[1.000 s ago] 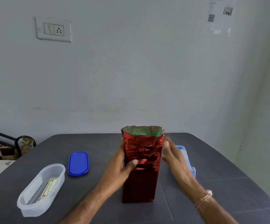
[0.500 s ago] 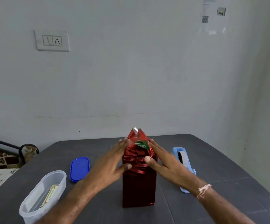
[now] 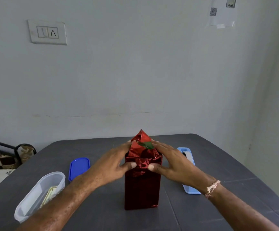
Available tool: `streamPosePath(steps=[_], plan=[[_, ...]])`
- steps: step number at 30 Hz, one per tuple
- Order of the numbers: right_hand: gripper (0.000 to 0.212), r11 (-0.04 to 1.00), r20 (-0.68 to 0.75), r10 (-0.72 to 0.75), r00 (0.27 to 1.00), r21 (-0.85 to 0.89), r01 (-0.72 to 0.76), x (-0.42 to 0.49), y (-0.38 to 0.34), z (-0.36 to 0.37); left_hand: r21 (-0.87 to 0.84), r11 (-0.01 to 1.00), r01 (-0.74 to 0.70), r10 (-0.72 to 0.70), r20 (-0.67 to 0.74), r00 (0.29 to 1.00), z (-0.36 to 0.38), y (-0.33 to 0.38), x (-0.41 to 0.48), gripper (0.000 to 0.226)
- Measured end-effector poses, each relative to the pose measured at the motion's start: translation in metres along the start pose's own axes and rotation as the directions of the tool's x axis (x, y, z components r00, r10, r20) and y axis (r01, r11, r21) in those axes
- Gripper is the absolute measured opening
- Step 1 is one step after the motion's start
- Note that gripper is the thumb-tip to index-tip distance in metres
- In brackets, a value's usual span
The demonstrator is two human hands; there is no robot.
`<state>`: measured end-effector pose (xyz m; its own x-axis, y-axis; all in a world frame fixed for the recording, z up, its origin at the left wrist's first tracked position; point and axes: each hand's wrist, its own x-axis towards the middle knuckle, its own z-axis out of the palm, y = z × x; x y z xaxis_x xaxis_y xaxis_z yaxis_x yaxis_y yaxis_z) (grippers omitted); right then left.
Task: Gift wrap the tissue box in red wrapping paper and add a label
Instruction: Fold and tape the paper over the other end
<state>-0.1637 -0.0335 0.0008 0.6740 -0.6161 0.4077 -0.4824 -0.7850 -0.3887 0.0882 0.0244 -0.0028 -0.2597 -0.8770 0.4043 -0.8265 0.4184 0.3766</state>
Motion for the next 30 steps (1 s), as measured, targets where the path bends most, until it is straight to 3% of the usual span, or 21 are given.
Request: streamPosePath(steps=[3, 6, 14, 17, 21, 26, 30], plan=[[0.082, 0.997, -0.042, -0.025, 0.999, -0.076, 0.022, -0.001, 0.002, 0.007, 0.01, 1.0, -0.015, 0.015, -0.005, 1.0, 0.002, -0.004, 0.0, 0.068], [0.074, 0.998, -0.126, -0.054, 0.99, 0.02, 0.057, -0.004, -0.008, 0.006, 0.04, 0.999, -0.007, 0.007, 0.002, 1.0, 0.003, -0.006, -0.001, 0.072], [0.024, 0.979, -0.236, 0.032, 0.971, 0.205, 0.018, 0.005, -0.026, -0.003, 0.093, 0.996, 0.017, -0.019, 0.017, 1.0, 0.0, -0.003, -0.003, 0.078], [0.019, 0.952, -0.195, 0.118, 0.974, 0.301, -0.055, 0.01, -0.027, -0.003, 0.086, 0.996, 0.011, -0.014, 0.033, 0.999, -0.003, -0.002, -0.004, 0.077], [0.013, 0.849, -0.032, 0.13, 0.991, 0.52, -0.095, 0.008, -0.029, -0.011, 0.072, 0.997, 0.016, -0.022, 0.085, 0.996, -0.008, 0.002, -0.005, 0.075], [0.009, 0.888, 0.009, 0.116, 0.993, 0.447, -0.108, 0.003, -0.026, -0.009, -0.177, 0.969, 0.173, -0.159, 0.092, 0.983, -0.012, 0.014, -0.006, 0.063], [0.003, 0.873, -0.002, 0.083, 0.997, 0.483, -0.071, -0.002, -0.022, -0.008, -0.356, 0.909, 0.216, -0.214, 0.047, 0.976, -0.01, 0.015, -0.003, 0.048]])
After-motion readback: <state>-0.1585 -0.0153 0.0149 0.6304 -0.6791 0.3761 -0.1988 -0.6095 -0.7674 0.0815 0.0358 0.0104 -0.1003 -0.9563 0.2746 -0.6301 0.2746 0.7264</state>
